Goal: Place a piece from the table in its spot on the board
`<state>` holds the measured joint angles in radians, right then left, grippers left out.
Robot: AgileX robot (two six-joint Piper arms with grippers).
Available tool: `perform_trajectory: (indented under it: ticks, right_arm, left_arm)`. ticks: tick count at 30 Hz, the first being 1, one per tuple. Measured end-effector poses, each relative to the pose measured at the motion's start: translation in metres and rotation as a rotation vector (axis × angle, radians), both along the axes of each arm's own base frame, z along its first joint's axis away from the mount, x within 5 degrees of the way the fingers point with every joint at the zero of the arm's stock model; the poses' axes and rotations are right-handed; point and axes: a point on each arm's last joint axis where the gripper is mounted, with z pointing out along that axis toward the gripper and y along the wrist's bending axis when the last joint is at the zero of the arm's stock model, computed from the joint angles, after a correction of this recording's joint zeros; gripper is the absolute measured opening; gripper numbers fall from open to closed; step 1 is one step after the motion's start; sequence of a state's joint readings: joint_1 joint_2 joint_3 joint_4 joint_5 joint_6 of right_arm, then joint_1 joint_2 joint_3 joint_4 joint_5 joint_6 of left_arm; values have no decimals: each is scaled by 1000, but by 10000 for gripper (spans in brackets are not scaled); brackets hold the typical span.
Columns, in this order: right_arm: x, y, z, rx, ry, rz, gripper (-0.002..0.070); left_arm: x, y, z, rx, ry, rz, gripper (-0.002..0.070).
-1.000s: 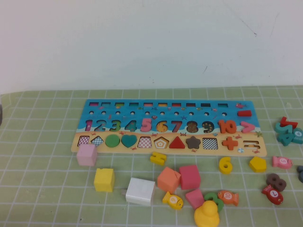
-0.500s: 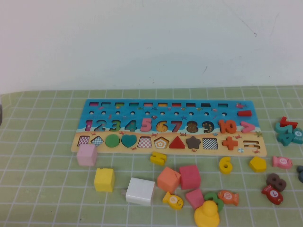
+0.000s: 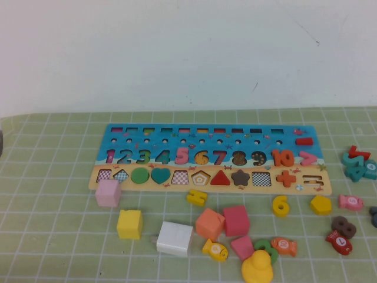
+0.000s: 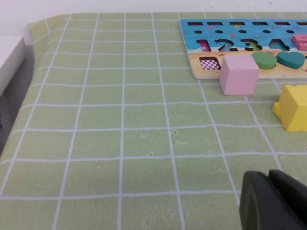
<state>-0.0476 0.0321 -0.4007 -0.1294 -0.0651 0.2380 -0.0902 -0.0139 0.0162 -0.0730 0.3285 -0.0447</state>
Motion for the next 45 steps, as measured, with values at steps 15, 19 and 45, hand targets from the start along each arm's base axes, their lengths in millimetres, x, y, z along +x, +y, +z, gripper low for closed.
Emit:
perform_trajectory:
  ticks: [15, 19, 45]
  right_arm:
    - [108, 4, 41, -164, 916, 108, 11]
    - [144, 21, 36, -105, 945, 331, 11]
    - [266, 142, -81, -556, 1581, 519, 11]
  left_arm:
    - [0, 0, 0, 0, 0, 0, -2]
    - [0, 0, 0, 0, 0, 0, -2]
    - [0, 0, 0, 0, 0, 0, -2]
